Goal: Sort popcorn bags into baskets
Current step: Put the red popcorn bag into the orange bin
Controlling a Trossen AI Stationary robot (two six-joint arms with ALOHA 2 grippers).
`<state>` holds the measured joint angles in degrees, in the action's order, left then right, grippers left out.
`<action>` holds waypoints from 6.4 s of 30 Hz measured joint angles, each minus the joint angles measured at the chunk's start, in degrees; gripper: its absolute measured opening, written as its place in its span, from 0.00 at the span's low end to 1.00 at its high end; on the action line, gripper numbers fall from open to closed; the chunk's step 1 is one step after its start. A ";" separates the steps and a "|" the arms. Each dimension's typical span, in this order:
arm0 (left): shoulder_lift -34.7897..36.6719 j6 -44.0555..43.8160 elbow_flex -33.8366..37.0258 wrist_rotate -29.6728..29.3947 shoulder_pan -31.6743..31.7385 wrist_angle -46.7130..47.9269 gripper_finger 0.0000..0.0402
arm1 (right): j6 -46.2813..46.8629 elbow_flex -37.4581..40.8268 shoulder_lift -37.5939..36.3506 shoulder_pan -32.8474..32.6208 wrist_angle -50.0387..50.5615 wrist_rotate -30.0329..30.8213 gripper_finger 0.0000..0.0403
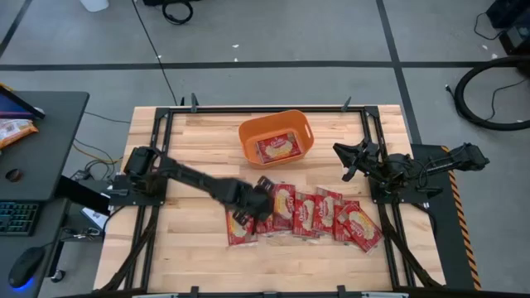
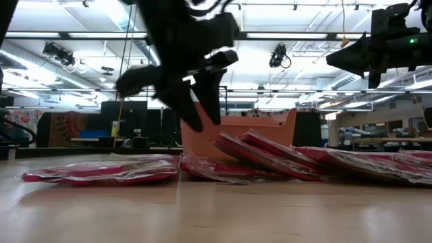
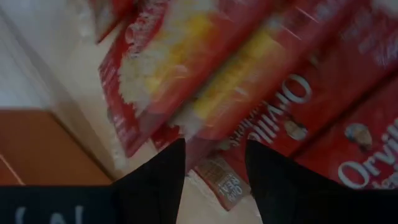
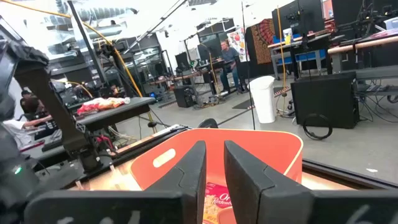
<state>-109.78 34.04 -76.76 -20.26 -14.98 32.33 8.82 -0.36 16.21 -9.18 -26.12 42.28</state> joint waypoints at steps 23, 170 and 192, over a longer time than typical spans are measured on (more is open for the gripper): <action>0.00 12.55 12.89 -6.00 -2.80 -24.22 0.18 | 0.00 0.00 0.00 -0.01 0.03 0.00 0.15; 7.98 11.15 8.08 8.06 7.01 -27.16 0.00 | 0.00 0.00 0.66 0.01 -1.29 -0.45 0.15; -1.80 24.91 8.14 1.76 5.81 -16.26 0.48 | 0.00 0.00 0.66 0.00 -1.22 -0.39 0.15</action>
<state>-111.58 58.95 -68.62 -18.49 -9.17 16.07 8.82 -0.36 16.86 -9.18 -27.35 41.89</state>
